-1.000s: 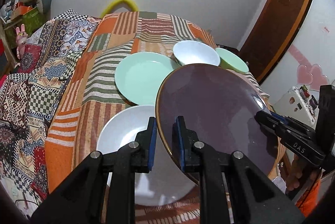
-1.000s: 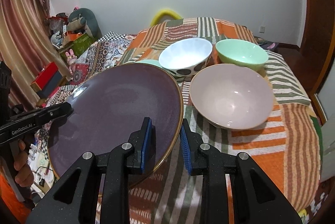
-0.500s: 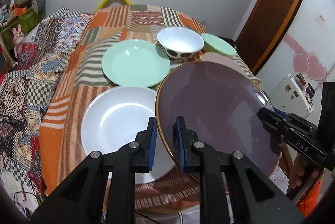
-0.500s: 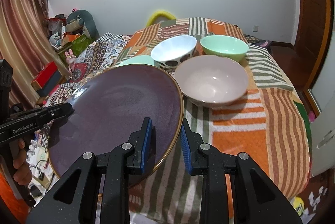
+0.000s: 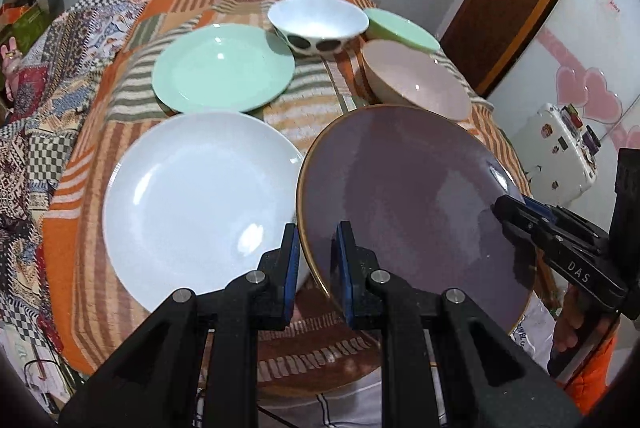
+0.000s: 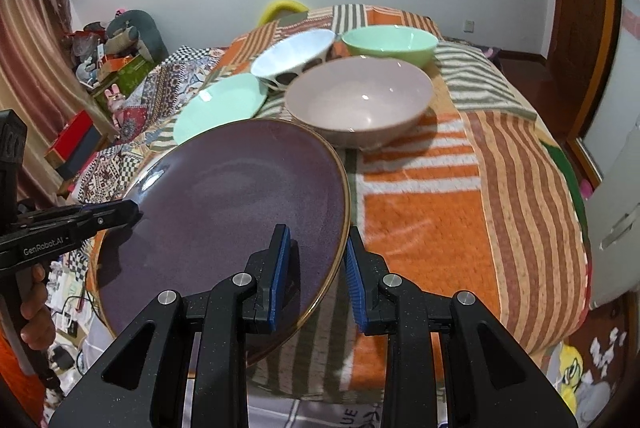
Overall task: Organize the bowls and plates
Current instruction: 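Lift the purple plate off the white plate with both grippers, then lower the purple plate beside the white plate and open both grippers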
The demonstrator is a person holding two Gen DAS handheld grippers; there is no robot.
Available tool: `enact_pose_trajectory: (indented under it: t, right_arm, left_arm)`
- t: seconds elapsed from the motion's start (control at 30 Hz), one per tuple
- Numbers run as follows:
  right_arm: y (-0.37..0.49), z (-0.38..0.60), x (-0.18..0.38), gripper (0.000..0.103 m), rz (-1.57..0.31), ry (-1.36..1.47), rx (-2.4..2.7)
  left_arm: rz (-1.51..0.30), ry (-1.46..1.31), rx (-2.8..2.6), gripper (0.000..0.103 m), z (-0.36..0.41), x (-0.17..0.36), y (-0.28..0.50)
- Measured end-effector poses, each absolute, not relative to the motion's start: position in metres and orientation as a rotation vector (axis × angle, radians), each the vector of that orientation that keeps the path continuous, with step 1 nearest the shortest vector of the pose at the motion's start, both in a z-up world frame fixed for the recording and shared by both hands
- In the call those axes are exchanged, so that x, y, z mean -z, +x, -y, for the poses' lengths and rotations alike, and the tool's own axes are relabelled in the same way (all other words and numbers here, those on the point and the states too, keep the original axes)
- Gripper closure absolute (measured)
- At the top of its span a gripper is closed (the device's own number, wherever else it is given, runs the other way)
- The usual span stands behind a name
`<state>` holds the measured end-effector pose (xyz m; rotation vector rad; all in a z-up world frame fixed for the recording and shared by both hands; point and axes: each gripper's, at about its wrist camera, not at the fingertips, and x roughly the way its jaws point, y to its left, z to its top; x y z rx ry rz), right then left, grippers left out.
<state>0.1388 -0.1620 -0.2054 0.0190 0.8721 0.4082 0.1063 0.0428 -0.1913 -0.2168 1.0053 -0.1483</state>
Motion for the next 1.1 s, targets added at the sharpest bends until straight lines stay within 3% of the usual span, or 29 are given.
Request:
enact_pose_trajectory:
  t: [1.1]
  right_arm:
    - [0.167,0.2,0.25,0.078,-0.996,0.101,-0.349]
  left_arm:
    - [-1.173,-0.15,0.175,0.086,0.0,0.245,0.159]
